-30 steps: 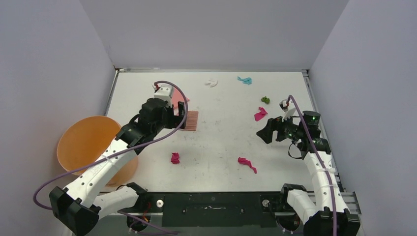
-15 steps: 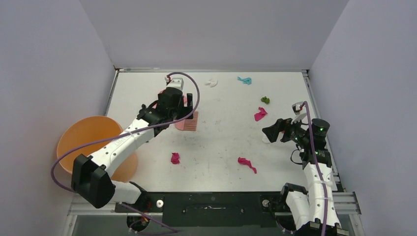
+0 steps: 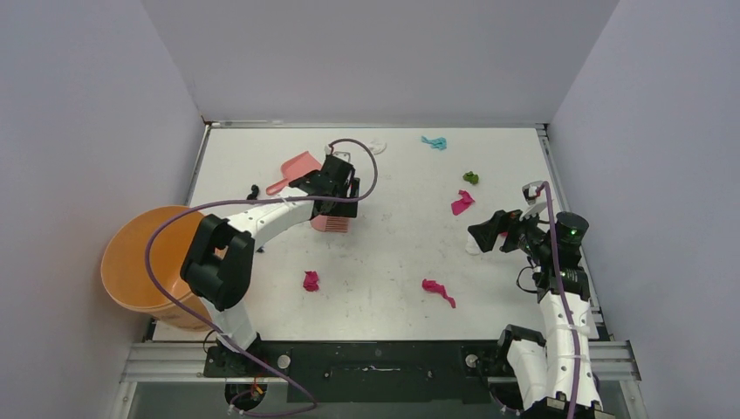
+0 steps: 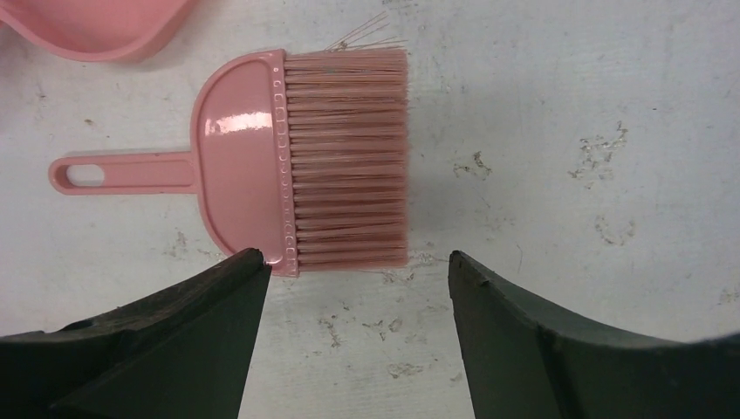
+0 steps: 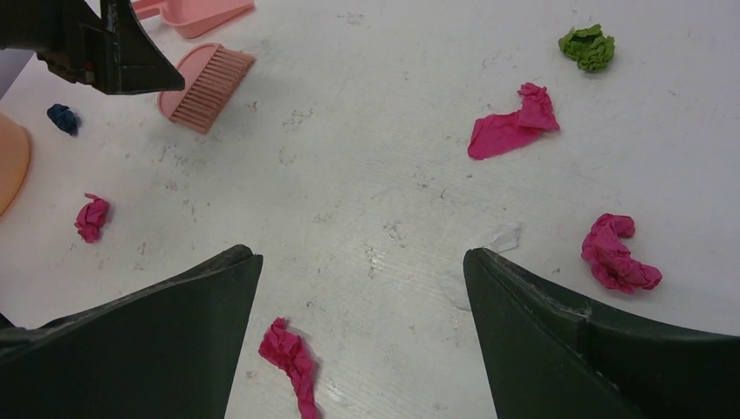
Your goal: Sweep away the paper scraps from the table
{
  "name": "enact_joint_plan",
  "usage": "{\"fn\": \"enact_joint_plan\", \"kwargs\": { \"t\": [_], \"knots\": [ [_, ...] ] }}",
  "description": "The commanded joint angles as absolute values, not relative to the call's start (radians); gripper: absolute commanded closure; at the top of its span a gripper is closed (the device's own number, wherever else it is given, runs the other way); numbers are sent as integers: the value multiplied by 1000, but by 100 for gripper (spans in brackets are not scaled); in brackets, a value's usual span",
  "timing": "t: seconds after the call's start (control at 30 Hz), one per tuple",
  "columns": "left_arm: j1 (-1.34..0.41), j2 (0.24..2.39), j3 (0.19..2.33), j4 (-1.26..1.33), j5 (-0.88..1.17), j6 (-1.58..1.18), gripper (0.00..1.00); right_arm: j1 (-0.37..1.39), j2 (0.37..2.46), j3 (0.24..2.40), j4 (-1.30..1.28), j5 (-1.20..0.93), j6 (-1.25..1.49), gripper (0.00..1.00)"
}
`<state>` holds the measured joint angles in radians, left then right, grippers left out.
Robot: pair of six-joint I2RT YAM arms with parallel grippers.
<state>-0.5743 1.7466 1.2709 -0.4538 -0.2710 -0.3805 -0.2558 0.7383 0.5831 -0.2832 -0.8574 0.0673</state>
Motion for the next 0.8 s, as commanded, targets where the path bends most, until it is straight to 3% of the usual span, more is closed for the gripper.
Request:
{"fn": "enact_joint_plan", "kwargs": {
  "t": [0.0, 0.3, 0.77],
  "knots": [
    [-570, 1796, 1334, -401, -266, -415, 29, -262, 727, 588, -225, -853, 53, 10],
    [-565, 1889, 1340, -402, -276, -414, 32, -262, 732, 585, -217, -845, 50, 10],
    [-526, 1954, 1334, -392, -159, -429, 29, -262, 738, 586, -225, -825, 35, 10]
  ]
}}
